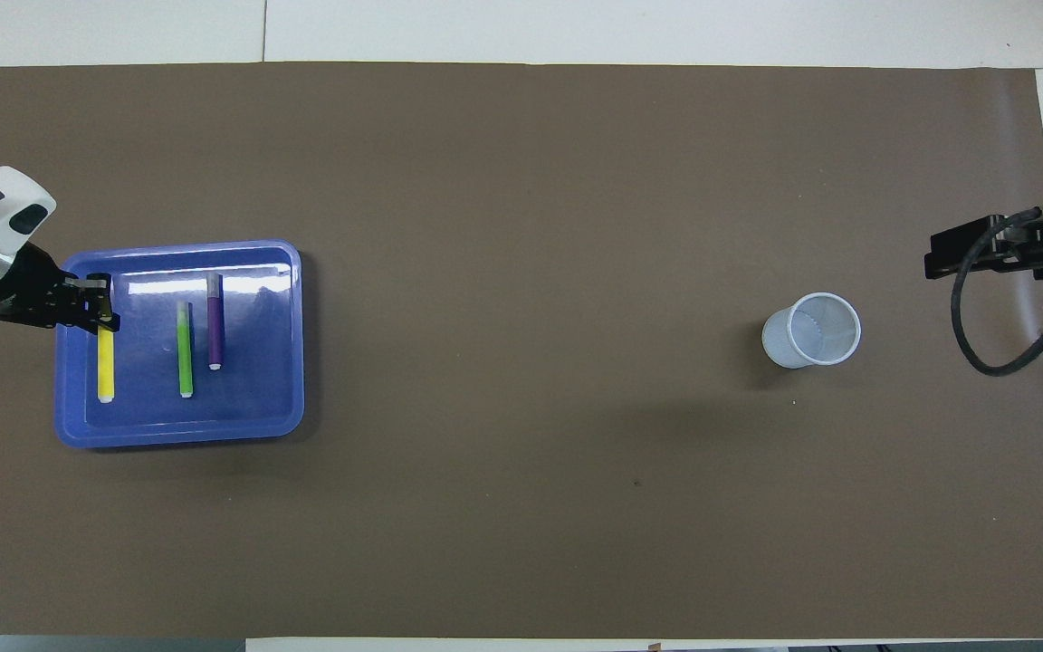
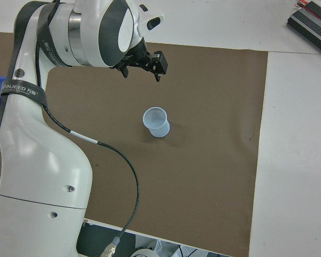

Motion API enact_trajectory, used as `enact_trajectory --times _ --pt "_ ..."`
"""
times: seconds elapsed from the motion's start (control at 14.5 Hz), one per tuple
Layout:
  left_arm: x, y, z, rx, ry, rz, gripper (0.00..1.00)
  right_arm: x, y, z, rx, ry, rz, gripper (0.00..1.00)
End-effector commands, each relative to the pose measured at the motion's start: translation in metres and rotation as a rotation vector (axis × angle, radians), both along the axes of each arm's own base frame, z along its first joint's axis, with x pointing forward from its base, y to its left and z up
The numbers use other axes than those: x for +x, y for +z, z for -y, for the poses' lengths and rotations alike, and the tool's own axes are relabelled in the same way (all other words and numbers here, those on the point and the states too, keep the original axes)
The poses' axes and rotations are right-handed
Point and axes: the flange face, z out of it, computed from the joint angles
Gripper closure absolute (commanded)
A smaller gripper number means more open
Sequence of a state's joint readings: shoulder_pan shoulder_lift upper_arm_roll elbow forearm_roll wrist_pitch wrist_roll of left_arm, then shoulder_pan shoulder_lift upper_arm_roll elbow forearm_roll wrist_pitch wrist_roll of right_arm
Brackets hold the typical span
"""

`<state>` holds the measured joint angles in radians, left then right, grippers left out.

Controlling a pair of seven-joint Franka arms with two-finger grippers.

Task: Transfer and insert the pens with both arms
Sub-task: 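Lower the left gripper onto the yellow pen in the tray and grasp it, then lift the yellow pen with the left gripper while the right gripper approaches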

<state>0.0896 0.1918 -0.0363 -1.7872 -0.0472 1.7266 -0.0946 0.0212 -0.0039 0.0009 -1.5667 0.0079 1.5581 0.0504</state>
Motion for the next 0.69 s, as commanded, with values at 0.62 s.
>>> enact_trajectory --times 0.62 --pt "-0.019 0.089 0.166 -0.213 0.926 -0.382 1.00 -0.001 0.006 -0.125 0.371 -0.238 0.049 0.00"
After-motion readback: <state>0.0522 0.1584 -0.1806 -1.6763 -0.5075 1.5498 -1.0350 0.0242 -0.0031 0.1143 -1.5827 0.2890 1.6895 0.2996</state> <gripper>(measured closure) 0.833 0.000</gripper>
